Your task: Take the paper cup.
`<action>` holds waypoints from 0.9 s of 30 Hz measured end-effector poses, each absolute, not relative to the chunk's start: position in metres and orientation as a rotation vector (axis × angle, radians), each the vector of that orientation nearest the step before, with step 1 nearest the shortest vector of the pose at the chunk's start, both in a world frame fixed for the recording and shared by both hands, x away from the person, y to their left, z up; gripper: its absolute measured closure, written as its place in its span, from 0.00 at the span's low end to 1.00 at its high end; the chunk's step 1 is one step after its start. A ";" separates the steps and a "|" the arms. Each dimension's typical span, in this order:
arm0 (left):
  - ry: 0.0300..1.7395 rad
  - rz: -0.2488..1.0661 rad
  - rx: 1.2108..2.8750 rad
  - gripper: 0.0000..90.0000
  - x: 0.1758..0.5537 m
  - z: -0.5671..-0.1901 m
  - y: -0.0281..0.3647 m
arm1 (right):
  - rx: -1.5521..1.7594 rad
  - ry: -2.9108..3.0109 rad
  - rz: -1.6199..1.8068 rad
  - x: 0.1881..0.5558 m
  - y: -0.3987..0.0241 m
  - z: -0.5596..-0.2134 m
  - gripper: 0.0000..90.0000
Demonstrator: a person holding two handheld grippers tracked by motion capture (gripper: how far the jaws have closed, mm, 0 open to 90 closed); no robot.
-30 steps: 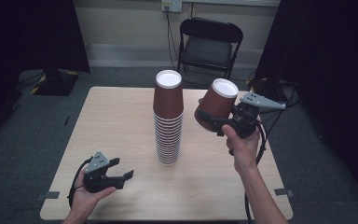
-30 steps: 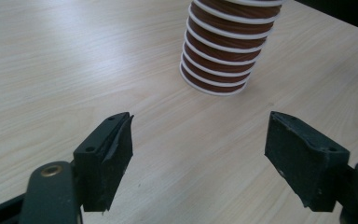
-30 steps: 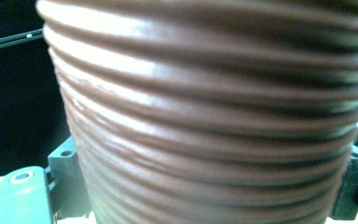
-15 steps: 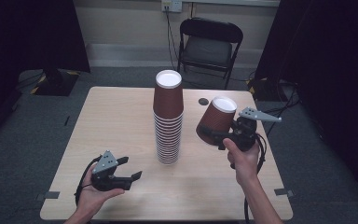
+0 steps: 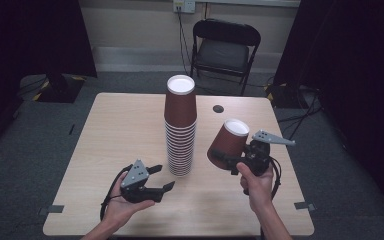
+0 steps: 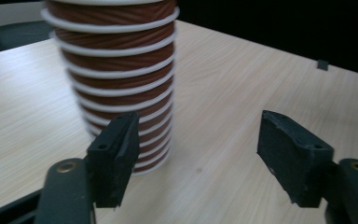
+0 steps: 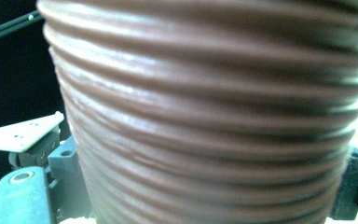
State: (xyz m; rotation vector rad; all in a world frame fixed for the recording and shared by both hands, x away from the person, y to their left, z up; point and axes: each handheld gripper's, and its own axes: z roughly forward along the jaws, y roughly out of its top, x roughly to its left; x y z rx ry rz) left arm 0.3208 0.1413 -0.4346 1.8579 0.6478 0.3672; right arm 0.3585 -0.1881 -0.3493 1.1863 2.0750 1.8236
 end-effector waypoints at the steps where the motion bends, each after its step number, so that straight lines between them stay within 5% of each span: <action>1: 0.638 0.349 1.860 0.37 0.321 -0.434 0.137 | 1.197 2.080 1.826 0.358 -0.187 -0.353 0.14; 5: 0.584 0.325 1.820 0.46 0.321 -0.429 0.125 | 1.215 2.116 1.818 0.354 -0.184 -0.365 0.14; 16: 0.507 0.402 1.756 0.48 0.322 -0.419 0.100 | 1.280 2.168 1.908 0.345 -0.172 -0.386 0.14; 27: 0.457 0.514 1.721 0.63 0.322 -0.425 0.082 | 1.439 2.197 2.051 0.344 -0.163 -0.397 0.14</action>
